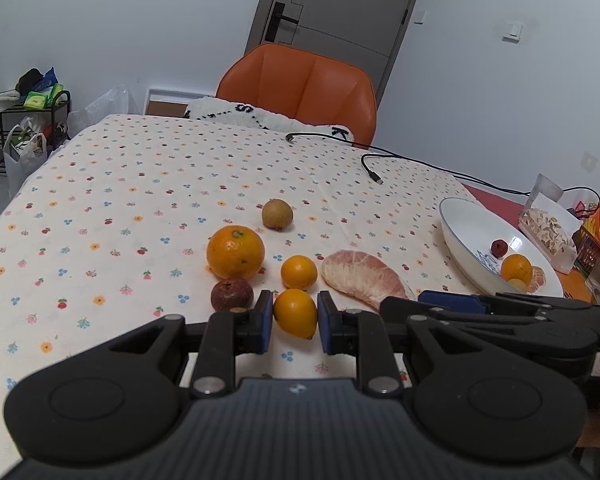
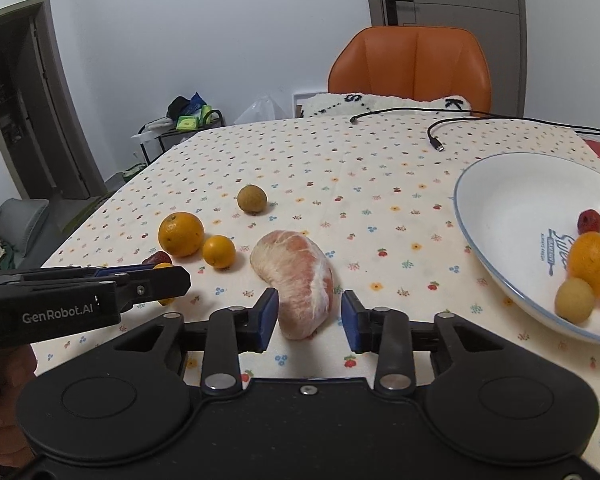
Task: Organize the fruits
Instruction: 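Grasp a small mandarin with the left gripper while the right gripper grasps a pink pomelo segment, then carry the mandarin and pomelo segment over the white plate and open both grippers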
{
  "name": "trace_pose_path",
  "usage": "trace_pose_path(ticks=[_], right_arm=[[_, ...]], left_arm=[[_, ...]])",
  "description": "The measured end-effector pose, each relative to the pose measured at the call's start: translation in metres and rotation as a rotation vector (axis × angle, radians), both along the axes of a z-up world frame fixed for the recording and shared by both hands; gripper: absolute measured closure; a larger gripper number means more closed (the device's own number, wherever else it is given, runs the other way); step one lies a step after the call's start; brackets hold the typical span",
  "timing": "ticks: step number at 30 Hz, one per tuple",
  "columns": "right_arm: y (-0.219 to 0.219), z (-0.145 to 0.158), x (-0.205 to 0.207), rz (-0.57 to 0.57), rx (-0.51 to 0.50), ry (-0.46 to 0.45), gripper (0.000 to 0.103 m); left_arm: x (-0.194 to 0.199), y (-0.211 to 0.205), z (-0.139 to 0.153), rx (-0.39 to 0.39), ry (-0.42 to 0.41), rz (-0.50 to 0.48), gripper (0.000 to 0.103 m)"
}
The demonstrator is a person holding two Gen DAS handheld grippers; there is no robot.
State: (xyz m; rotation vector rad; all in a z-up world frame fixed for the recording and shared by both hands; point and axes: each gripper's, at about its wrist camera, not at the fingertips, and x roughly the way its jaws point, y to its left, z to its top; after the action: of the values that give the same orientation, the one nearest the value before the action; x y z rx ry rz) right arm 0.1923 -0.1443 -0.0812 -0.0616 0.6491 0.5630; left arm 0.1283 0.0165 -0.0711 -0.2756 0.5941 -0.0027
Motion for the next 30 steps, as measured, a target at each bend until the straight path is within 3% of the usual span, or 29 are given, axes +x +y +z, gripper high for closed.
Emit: trace_pose_path(ticks=[2, 12, 17, 30], right_arm=[[0.002, -0.002, 0.003, -0.003, 0.002, 0.0, 0.057], [0.017, -0.005, 0.015, 0.031, -0.013, -0.035, 0.056], [0.023, -0.004, 0.011, 0.062, -0.045, -0.045, 0.065], [-0.007, 0.021, 0.002, 0.02, 0.001, -0.11, 0.065]], left_arm=[[0.0, 0.001, -0.001, 0.0, 0.003, 0.004, 0.081], [0.004, 0.004, -0.001, -0.002, 0.01, 0.01, 0.081], [0.004, -0.002, 0.003, 0.005, 0.003, 0.001, 0.081], [0.014, -0.028, 0.018, 0.028, -0.035, -0.045, 0.081]])
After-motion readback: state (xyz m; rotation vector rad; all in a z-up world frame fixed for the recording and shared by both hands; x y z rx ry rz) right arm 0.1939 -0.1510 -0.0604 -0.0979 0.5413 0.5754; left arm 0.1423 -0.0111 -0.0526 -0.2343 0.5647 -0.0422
